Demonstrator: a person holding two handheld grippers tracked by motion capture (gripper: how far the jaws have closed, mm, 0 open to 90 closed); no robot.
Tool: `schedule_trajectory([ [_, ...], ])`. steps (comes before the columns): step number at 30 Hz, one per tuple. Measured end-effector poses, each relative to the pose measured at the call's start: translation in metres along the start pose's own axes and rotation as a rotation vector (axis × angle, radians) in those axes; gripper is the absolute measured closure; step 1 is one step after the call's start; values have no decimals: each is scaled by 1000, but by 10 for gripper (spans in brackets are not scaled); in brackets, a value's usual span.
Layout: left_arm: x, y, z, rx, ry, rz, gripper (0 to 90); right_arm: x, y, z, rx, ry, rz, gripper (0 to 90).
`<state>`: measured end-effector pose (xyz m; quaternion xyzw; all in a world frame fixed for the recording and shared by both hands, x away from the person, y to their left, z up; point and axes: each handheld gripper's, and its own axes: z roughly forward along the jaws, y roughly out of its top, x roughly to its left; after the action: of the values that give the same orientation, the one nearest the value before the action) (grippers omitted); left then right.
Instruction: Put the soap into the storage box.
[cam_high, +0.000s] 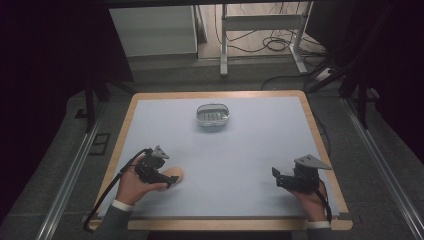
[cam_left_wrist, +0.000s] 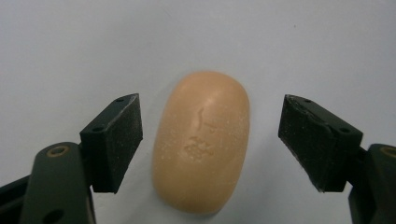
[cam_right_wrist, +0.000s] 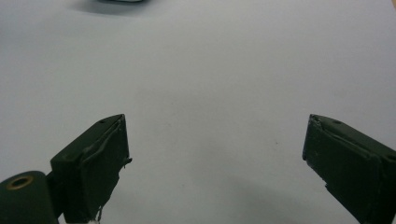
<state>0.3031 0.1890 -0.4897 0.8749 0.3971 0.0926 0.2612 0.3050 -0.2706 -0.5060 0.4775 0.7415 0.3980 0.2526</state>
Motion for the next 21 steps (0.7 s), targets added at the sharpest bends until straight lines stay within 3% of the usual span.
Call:
schedule_trajectory([
  [4,5,-6,8,20,-3,-17,226,0,0,1,2,-2,-2,70],
  [13,6,-9,21,65,-24,5,235,1,-1,2,8,-2,-6,70],
  [21,6,-9,33,96,-18,18,256,0,-1,3,14,-6,-3,70],
])
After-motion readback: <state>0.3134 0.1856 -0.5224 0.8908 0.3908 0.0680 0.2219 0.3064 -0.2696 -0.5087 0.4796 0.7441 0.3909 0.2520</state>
